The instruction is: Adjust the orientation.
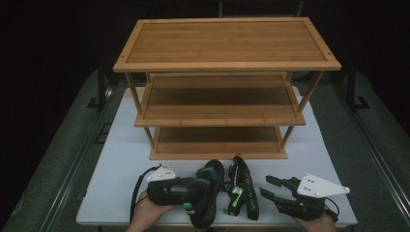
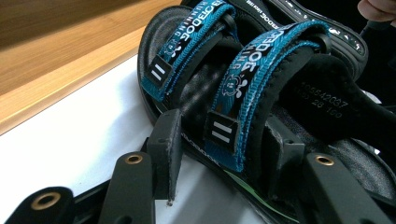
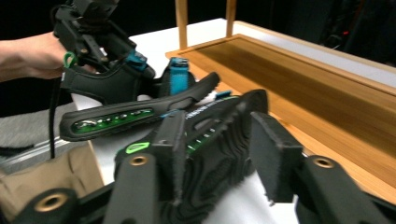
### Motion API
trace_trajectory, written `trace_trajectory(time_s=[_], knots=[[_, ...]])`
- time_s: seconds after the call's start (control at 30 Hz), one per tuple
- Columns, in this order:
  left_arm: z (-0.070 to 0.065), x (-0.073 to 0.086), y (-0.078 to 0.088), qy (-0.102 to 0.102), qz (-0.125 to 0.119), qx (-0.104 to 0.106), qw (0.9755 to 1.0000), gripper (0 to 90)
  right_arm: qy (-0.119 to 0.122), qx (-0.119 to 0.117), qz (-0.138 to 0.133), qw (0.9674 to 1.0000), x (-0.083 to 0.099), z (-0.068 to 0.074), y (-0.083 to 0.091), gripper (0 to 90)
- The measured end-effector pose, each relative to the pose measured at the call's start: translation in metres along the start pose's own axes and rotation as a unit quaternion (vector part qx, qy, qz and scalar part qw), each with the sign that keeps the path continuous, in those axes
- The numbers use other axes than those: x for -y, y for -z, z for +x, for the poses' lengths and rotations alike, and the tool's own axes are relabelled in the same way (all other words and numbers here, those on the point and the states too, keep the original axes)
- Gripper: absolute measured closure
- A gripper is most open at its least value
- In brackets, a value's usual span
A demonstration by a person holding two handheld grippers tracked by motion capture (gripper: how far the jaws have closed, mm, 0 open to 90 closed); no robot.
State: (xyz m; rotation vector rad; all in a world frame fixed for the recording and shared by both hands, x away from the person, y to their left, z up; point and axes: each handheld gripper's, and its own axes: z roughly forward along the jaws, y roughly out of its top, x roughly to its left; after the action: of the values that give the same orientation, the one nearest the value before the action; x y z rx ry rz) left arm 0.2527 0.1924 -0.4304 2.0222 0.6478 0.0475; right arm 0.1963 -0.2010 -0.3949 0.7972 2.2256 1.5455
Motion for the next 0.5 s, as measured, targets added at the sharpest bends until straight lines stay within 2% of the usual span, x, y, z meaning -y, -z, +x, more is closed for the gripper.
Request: trace_trajectory(time_s=[0.23, 0.37, 0.5], knots=[[-0.001, 0.0, 0.001, -0.002, -0.001, -0.002, 1.0, 54.1, 0.01, -0.02, 0.018, 0.9996, -0.009, 0.006, -0.02, 72.0], [0.0, -0.001, 0.001, -0.004, -0.002, -0.002, 1.0, 55.1, 0.017, -0.022, 0.028, 0.9992, -0.014, 0.008, -0.033, 78.3], [0.0, -0.001, 0.003, -0.002, -0.004, -0.001, 1.0, 55.3, 0.022, -0.028, 0.04, 0.9986, -0.017, 0.008, -0.045, 80.8]])
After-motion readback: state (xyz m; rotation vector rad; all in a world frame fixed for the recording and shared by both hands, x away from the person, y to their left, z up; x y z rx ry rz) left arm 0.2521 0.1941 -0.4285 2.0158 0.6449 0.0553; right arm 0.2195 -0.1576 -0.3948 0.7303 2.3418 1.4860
